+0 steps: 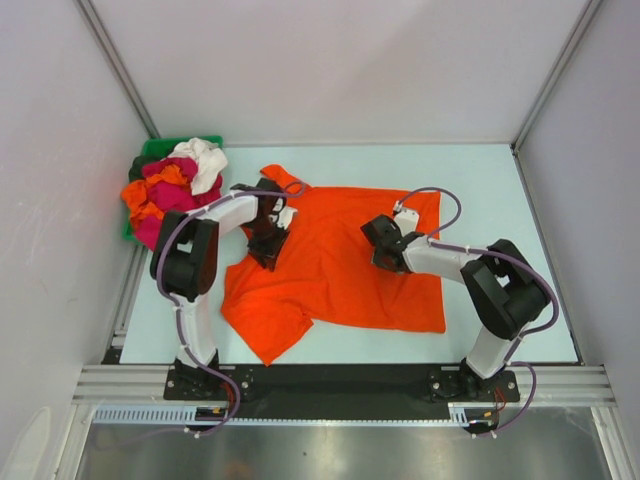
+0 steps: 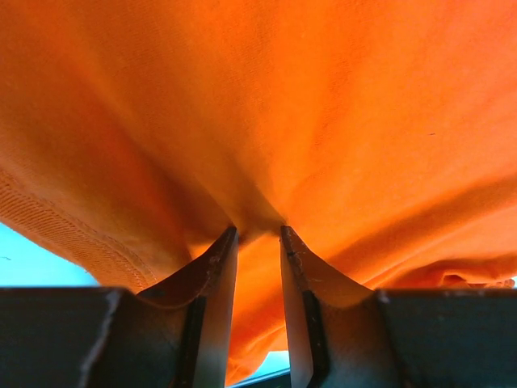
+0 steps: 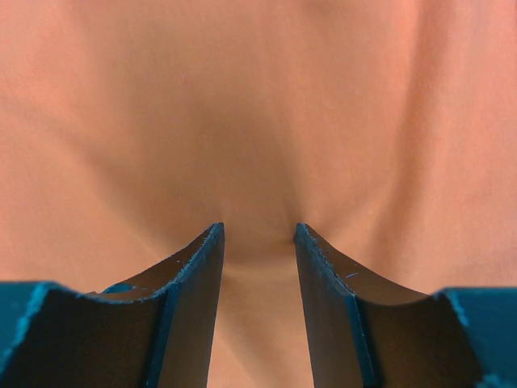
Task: Fold and stack the t-shirts
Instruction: Flatten out the tshirt
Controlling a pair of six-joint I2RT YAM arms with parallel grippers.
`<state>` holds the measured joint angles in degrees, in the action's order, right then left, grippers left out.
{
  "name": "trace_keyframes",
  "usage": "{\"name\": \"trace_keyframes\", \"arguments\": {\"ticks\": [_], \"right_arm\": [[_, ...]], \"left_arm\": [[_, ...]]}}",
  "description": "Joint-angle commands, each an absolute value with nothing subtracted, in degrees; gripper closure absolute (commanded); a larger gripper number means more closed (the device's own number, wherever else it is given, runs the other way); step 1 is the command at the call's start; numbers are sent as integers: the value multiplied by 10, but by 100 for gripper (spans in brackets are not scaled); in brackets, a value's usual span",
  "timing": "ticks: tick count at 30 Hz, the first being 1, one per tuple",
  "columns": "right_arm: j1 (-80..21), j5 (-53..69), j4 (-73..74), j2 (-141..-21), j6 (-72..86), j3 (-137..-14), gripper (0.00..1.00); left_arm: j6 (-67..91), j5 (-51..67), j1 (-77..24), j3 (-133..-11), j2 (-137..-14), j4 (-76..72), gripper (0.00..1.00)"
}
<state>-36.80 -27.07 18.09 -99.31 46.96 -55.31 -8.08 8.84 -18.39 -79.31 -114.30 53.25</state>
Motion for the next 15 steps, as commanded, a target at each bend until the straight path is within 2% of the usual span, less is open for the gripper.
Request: {"name": "trace_keyframes", "arguments": {"ticks": [1, 15], "right_arm": [[-376, -236, 280, -998, 490, -516, 53], [-382, -226, 337, -972, 501, -488, 53]], "left_arm": [[-81, 108, -213, -744, -1151, 559, 68], [-64, 141, -273, -632, -1104, 555, 72]]}}
